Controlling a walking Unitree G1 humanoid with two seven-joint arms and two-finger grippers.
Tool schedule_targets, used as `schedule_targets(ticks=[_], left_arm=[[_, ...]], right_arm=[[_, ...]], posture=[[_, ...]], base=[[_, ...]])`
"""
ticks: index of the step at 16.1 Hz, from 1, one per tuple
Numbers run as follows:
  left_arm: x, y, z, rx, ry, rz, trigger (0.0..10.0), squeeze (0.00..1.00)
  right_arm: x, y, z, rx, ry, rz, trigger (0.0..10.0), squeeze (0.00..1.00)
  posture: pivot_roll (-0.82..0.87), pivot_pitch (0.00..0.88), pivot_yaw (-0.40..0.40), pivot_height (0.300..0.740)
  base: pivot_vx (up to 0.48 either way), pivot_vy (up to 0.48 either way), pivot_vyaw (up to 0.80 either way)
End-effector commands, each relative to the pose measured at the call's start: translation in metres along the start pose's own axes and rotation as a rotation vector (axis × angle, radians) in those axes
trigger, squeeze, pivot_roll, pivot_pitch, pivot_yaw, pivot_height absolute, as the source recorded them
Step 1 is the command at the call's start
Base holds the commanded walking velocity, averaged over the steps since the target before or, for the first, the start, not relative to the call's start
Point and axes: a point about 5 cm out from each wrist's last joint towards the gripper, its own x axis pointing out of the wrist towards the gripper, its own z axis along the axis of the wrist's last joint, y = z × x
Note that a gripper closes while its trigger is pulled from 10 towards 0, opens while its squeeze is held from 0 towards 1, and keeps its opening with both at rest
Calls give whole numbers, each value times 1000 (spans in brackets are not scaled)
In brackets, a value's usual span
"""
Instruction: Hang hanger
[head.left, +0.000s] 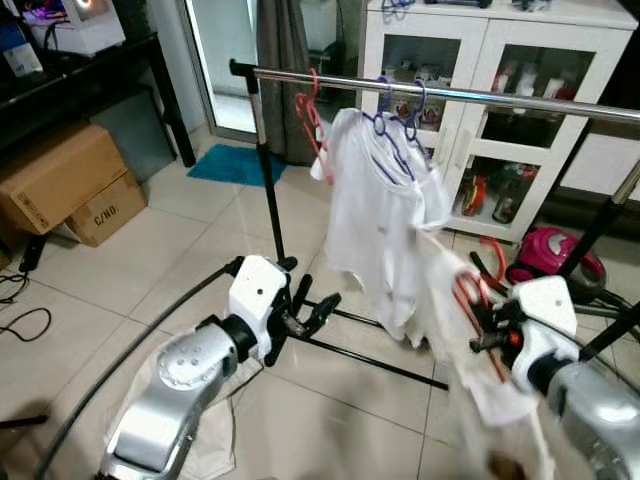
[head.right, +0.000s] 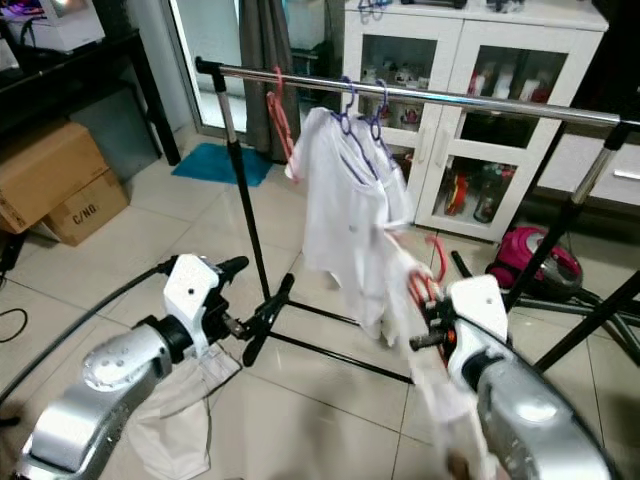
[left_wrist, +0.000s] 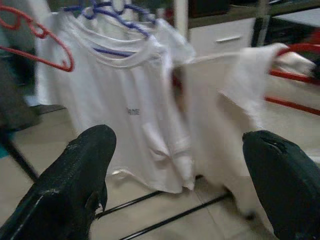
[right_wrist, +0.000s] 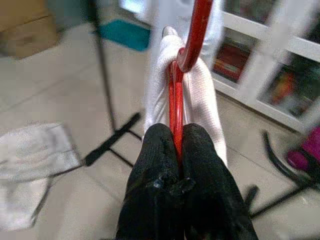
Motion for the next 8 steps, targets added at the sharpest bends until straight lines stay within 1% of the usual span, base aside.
schedule_targets(ticks=[1,2,3,4,5,6,7,8], left_arm=[[7,-3,1,-3,9,-68,10000,1000],[14,-6,1,11,27,-129,10000,1000],[21,-8,-1,24,42,-169,10000,1000],[24,-9,-2,40,58,-189,10000,1000],[31,-10,-5,76,92,-228,10000,1000],[38,-11,-5,87,100,-236,10000,1000],[43,-12,-5,81,101,-223,10000,1000],[49,-12,-6,64,99,-202,10000,1000]], right_arm=[[0,0,8,-29,-36,64,10000,0],[0,-2,9,-77,-17,117,10000,0],[0,-6,9,-110,10,143,10000,0],[0,-7,9,-121,32,163,10000,0],[-2,-11,7,-191,97,218,10000,0],[-2,-11,10,-204,94,246,10000,0],[0,-10,16,-182,61,261,10000,0],[2,-6,21,-184,36,284,10000,0]], posture=[[33,14,35,740],[32,15,34,740],[26,18,38,740],[26,18,38,740],[18,21,44,740],[17,21,44,740],[17,22,44,740],[18,22,45,740]], base=[[0,0,0],[0,0,0],[0,0,0],[0,0,0],[0,0,0],[0,0,0],[0,0,0],[0,0,0]])
